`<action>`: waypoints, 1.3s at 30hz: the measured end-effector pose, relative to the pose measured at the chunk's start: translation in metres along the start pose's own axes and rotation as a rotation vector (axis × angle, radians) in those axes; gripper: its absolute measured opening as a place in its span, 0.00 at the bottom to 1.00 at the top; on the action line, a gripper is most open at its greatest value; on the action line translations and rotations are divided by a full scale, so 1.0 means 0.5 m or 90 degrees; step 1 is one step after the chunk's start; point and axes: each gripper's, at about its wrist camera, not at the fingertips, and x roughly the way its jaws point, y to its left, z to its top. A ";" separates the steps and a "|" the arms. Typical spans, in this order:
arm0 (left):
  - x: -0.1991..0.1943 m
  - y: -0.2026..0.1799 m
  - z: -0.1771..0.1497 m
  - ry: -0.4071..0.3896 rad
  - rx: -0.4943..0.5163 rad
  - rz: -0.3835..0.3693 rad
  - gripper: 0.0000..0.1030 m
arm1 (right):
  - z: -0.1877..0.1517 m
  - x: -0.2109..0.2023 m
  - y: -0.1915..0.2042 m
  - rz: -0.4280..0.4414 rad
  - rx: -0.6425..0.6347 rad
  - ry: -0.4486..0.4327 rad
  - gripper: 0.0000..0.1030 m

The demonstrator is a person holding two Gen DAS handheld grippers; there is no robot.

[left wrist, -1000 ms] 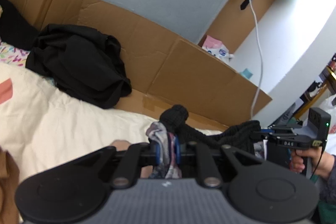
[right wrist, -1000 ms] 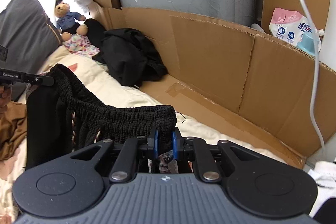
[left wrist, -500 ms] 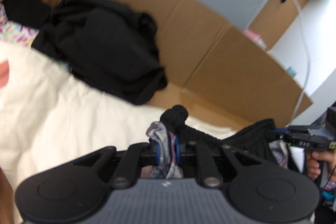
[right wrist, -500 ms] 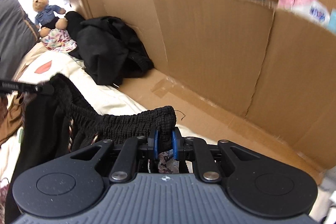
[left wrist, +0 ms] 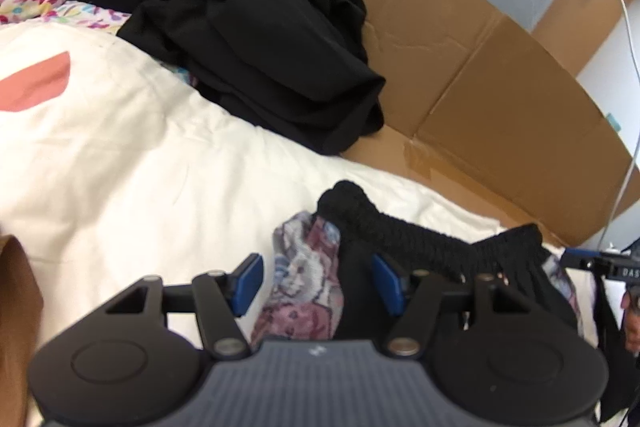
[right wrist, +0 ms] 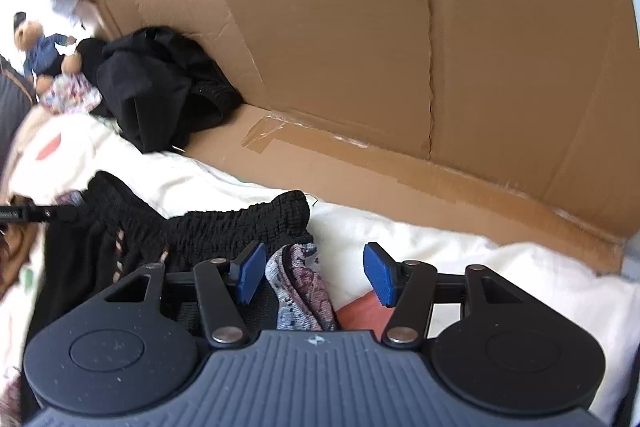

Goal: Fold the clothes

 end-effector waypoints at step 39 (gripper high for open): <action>0.052 -0.007 0.015 -0.001 0.063 0.074 0.67 | -0.011 0.001 0.022 -0.127 -0.041 -0.031 0.60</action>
